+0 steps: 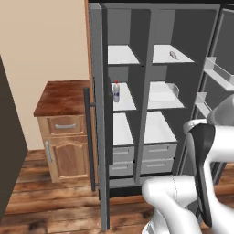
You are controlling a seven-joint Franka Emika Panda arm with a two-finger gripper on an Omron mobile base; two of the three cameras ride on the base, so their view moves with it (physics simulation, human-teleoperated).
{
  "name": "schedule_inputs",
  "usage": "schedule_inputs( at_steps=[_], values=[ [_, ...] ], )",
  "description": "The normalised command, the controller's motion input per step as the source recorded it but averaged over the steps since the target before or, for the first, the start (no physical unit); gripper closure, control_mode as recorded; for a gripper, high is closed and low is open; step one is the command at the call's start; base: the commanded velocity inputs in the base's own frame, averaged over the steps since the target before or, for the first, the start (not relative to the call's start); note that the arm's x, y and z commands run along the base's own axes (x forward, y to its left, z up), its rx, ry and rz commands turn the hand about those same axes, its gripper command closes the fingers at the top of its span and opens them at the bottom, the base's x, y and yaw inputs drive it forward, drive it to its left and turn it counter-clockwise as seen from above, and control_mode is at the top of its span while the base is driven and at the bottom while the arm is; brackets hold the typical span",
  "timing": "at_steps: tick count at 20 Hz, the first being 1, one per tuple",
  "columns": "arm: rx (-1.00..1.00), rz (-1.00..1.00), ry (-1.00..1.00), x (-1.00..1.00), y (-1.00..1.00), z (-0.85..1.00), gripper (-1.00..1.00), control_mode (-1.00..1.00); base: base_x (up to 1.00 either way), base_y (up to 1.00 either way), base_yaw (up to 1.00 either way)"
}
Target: Pick up the frozen fish from the freezer, place it on any shelf in the fridge, and close the fridge and freezer doors when done.
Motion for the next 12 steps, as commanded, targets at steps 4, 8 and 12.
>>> schedule_inputs(
  at_steps=[4, 8, 12],
  values=[
    [0.00, 0.00, 0.00, -0.19, 0.00, 0.06, -1.00, -1.00, 0.00, 0.00, 0.00],
    [0.00, 0.02, -0.13, -0.72, 0.38, 0.10, -1.00, -1.00, 0.00, 0.00, 0.00],
    [0.00, 0.03, -0.34, -1.00, 0.93, 0.04, -1.00, -1.00, 0.00, 0.00, 0.00]
  ],
)
